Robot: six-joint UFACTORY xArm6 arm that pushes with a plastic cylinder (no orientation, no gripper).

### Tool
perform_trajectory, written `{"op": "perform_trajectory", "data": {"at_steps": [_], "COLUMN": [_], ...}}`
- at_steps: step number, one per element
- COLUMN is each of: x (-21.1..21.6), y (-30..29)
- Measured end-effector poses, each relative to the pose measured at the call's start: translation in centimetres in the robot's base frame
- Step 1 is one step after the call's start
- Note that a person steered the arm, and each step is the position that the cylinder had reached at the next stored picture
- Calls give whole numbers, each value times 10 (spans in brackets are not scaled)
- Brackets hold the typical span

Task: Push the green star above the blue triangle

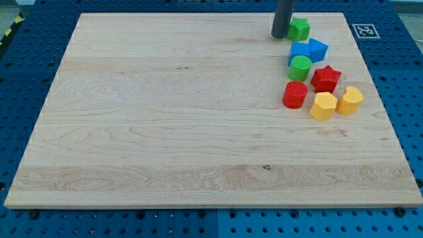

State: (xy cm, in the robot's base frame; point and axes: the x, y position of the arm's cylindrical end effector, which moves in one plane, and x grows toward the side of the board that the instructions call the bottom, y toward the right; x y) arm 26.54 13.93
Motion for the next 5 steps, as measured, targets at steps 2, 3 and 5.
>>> {"op": "perform_trajectory", "data": {"at_steps": [2, 3, 5], "x": [-4, -19, -29], "y": [0, -7, 18]}}
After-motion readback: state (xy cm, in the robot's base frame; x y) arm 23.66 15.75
